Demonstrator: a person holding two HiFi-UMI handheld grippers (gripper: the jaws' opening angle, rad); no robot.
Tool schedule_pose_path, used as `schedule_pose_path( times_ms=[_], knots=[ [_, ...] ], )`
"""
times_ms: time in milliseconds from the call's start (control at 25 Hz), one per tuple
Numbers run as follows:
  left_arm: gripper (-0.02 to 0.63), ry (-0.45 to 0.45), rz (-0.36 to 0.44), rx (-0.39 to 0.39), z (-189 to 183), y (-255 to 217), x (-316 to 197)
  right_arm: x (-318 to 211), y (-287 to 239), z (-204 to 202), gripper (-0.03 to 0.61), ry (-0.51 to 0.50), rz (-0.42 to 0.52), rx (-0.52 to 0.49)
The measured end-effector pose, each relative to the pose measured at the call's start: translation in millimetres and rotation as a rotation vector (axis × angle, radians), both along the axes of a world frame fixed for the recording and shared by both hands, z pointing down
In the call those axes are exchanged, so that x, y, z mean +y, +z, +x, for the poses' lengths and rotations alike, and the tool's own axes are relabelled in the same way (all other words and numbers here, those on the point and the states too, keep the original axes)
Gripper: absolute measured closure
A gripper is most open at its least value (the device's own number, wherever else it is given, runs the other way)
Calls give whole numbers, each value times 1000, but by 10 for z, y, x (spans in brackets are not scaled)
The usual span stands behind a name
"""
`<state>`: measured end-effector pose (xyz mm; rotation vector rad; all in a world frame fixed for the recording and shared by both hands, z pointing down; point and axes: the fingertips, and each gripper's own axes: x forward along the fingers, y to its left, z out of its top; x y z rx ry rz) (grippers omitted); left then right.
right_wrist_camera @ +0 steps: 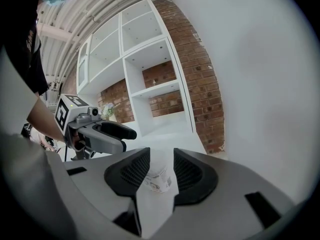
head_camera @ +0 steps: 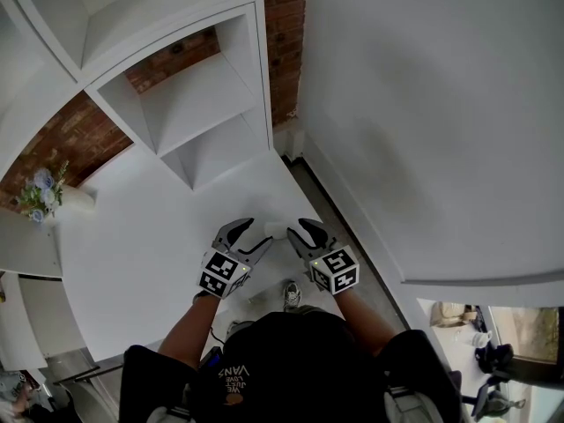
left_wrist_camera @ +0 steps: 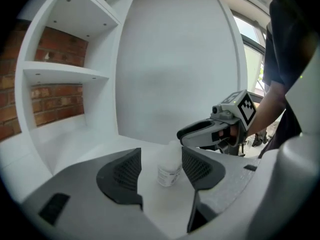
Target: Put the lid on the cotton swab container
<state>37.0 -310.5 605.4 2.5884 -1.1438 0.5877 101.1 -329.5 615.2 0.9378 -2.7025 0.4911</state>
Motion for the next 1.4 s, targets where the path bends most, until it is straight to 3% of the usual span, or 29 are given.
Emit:
schedule_pose_path(
  times_ms=[480, 1400],
  knots=[
    [394, -136, -54, 43, -157, 154, -61, 2, 0, -1, 443, 0, 13, 11],
    [446, -137, -54, 42, -110, 166, -23, 8, 10, 1, 436, 18, 20, 27]
  ],
)
